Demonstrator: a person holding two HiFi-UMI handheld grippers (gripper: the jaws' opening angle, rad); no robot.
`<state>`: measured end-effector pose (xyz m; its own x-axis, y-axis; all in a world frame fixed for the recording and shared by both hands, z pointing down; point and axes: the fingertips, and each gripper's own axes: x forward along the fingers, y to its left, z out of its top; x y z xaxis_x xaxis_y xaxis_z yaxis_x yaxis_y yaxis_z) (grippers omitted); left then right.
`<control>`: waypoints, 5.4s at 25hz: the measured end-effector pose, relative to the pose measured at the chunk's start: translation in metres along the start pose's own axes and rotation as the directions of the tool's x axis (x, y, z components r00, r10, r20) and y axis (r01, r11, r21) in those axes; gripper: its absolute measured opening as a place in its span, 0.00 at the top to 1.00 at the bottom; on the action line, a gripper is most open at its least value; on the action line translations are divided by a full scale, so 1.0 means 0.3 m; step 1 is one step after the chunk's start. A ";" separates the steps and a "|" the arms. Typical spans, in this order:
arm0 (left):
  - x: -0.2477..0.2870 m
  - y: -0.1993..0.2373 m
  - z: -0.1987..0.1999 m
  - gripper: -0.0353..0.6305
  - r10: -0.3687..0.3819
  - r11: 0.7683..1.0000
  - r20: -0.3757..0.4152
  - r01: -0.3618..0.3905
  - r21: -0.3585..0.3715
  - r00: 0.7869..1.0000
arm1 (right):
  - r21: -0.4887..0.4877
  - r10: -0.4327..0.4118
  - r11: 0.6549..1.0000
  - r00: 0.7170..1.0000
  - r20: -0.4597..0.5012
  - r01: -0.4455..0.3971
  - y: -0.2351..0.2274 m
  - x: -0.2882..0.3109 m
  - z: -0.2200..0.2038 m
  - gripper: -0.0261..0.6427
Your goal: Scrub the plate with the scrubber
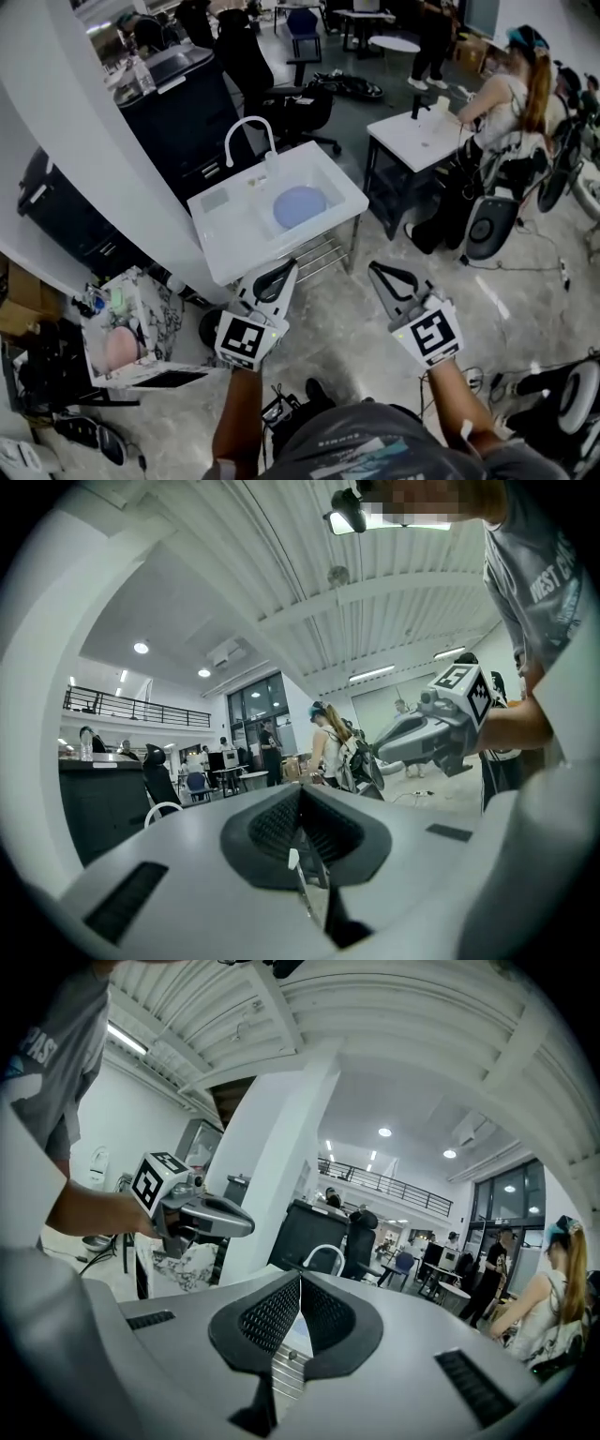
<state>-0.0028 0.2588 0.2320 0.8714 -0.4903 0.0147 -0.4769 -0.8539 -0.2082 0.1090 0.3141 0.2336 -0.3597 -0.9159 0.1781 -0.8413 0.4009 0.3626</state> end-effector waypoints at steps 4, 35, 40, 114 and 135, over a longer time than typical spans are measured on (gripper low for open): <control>0.030 0.099 -0.025 0.94 -0.034 0.999 0.005 0.034 0.003 0.999 | 0.000 -0.032 1.000 0.999 -0.008 0.032 -0.014 0.106 0.020 0.92; 0.541 0.513 -0.204 0.94 0.059 0.998 -0.077 -0.061 -0.031 0.995 | 0.032 0.108 0.994 0.994 -0.005 -0.108 -0.447 0.615 -0.129 0.92; 0.637 0.585 -0.237 0.94 0.110 0.993 -0.108 -0.114 -0.030 0.988 | 0.023 0.156 0.987 0.988 0.003 -0.156 -0.551 0.706 -0.159 0.92; 1.102 1.194 -2.152 0.66 -0.106 0.702 -0.752 -0.487 -0.520 0.650 | 0.209 0.175 0.973 0.906 -0.384 -0.099 -0.649 1.471 -0.836 0.92; 1.028 1.117 -2.113 0.92 -0.161 0.449 -0.702 -0.582 -0.678 0.693 | 0.201 0.170 0.975 0.912 -0.372 -0.100 -0.689 1.403 -0.811 0.92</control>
<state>0.0334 -0.2891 0.7867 0.6003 -0.3251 0.7307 -0.7994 -0.2162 0.5606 0.2295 -0.1496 0.4561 -0.3209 -0.7603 0.5647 -0.8652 0.4780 0.1518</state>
